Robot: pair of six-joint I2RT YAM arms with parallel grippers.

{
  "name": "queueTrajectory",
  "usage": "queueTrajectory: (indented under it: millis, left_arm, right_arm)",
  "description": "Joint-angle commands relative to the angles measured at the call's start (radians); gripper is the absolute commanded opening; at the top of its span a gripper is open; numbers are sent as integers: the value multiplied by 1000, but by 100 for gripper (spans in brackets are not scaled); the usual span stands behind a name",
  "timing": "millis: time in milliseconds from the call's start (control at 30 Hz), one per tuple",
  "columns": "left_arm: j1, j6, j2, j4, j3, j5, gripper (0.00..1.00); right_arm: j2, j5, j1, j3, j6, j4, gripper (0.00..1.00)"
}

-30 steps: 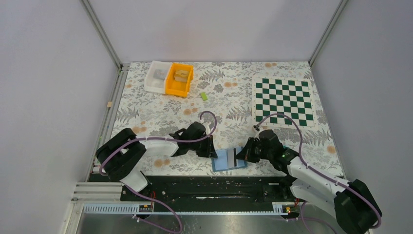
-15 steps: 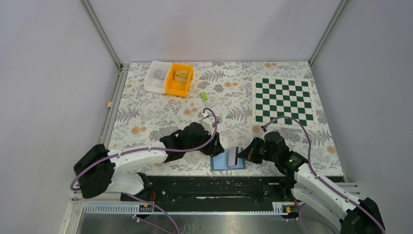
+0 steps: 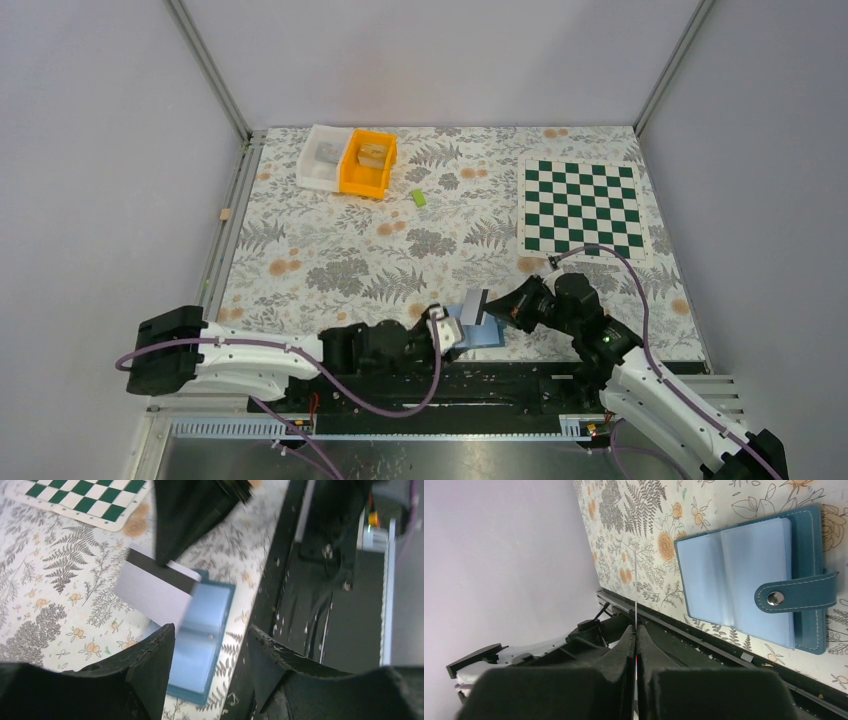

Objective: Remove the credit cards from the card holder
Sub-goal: Place the credit card in the storage box.

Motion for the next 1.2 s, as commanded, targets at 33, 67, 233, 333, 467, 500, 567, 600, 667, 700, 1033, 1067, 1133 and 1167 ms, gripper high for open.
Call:
queueTrajectory:
  millis: [33, 67, 233, 333, 467, 500, 567, 600, 667, 700, 1033, 1067, 1133, 1167]
  left_arm:
    - [-106, 335, 5, 204, -50, -173, 57]
    - [-118, 364, 17, 206, -46, -185, 57]
    - [-155, 462, 91, 259, -26, -294, 61]
    - [-159, 488, 126, 279, -8, -298, 61]
    - [-161, 515, 184, 324, 1, -313, 60]
    - [-160, 522, 196, 331, 4, -317, 60]
    - [-161, 529, 215, 333, 15, -312, 59]
    - [-161, 530, 224, 332, 20, -307, 58]
    - [-162, 533, 241, 330, 31, -305, 55]
    - [-163, 533, 250, 333, 36, -318, 51]
    - [-171, 475, 233, 255, 61, -402, 0]
    - [-170, 461, 226, 249, 62, -414, 0]
    - [-165, 415, 210, 225, 65, -428, 0]
    - [-158, 385, 199, 207, 68, -426, 0]
  right_arm:
    - [-34, -20, -7, -3, 76, 44, 0]
    - [-40, -20, -7, -1, 79, 44, 0]
    - [-52, -34, -8, 8, 82, 36, 0]
    - [-63, -40, -7, 2, 89, 36, 0]
    - [-91, -41, -7, -4, 96, 29, 0]
    - [-97, -43, -8, -5, 97, 26, 0]
    - [-107, -48, -7, -7, 99, 22, 0]
    - [-113, -50, -7, -11, 102, 22, 0]
    - [-122, -52, -7, -21, 108, 22, 0]
    - [-126, -52, -7, -24, 110, 22, 0]
    - [-124, -78, -7, -34, 94, 45, 3]
    - [-129, -78, -7, -34, 89, 46, 7]
    - [-141, -71, -8, -33, 73, 46, 19]
    - [-149, -65, -7, -31, 57, 43, 25]
